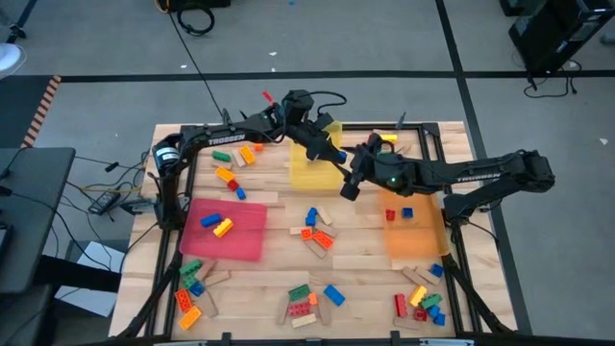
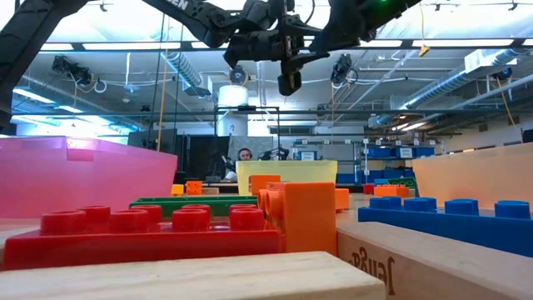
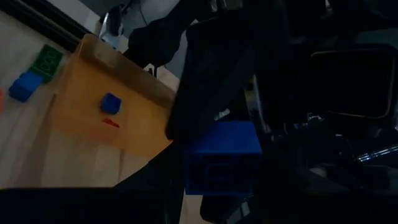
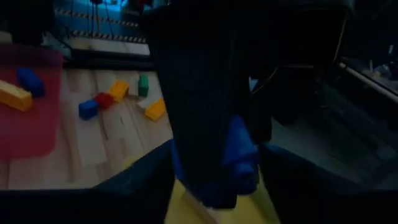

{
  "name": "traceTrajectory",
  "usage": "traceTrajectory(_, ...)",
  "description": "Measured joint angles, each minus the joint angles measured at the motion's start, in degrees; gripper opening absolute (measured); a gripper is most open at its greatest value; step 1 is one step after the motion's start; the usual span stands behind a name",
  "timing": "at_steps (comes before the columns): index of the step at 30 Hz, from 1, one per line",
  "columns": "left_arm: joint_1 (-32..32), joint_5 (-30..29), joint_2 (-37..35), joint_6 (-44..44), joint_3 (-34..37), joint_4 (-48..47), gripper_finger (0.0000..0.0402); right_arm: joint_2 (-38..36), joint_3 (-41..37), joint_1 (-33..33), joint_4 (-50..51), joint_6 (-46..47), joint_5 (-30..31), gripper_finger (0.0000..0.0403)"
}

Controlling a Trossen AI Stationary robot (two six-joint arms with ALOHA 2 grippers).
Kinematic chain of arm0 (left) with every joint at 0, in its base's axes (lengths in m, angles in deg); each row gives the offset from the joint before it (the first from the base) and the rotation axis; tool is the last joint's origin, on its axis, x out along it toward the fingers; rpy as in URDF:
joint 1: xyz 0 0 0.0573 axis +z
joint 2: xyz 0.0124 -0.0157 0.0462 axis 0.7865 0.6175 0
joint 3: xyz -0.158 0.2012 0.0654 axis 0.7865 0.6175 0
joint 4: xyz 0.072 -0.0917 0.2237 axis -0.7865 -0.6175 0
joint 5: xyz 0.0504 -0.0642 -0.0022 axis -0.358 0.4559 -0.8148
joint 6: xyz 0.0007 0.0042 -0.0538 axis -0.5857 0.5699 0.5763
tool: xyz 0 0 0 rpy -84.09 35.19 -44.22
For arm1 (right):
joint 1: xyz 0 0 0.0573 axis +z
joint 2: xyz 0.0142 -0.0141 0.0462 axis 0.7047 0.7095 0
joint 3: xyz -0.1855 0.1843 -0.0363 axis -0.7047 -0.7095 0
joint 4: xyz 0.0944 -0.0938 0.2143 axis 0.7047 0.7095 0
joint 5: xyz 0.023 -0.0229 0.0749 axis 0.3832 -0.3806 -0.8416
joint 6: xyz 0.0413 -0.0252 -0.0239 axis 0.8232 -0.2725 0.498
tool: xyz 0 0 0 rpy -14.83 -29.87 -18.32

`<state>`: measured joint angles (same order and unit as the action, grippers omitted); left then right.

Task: Sort blocks by size
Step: Put the 1 stud blue game piece into the orange bin

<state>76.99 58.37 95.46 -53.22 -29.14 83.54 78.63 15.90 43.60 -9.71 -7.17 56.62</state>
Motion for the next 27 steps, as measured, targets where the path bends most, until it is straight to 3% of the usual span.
traceTrajectory(4, 0.0, -0.8, 0.0, 2.0, 0.0, -0.6, 0.0159, 0.3, 0.0, -0.2, 0.7, -1.6, 0.2, 0.016)
traceTrajectory(9, 0.0, -6.2, 0.0, 2.6, 0.0, -0.5, 0.0169, 0.4, 0.0, -0.3, 1.1, -2.4, 1.0, 0.016)
traceTrajectory(15, -0.1, -9.5, 0.0, -0.9, 0.0, 0.7, 0.021, -0.3, 0.0, -0.2, 2.8, -0.9, 3.9, 0.0162)
traceTrajectory(21, -0.1, -15.5, 0.0, -8.6, -0.1, 5.3, 0.0229, -4.6, 0.0, -0.2, 10.4, 7.9, 5.6, 0.0159)
traceTrajectory(27, -1.0, -27.2, 0.0, -19.0, -1.0, 5.3, 0.0229, -10.9, 0.1, -0.1, 25.9, 27.4, 5.3, 0.0159)
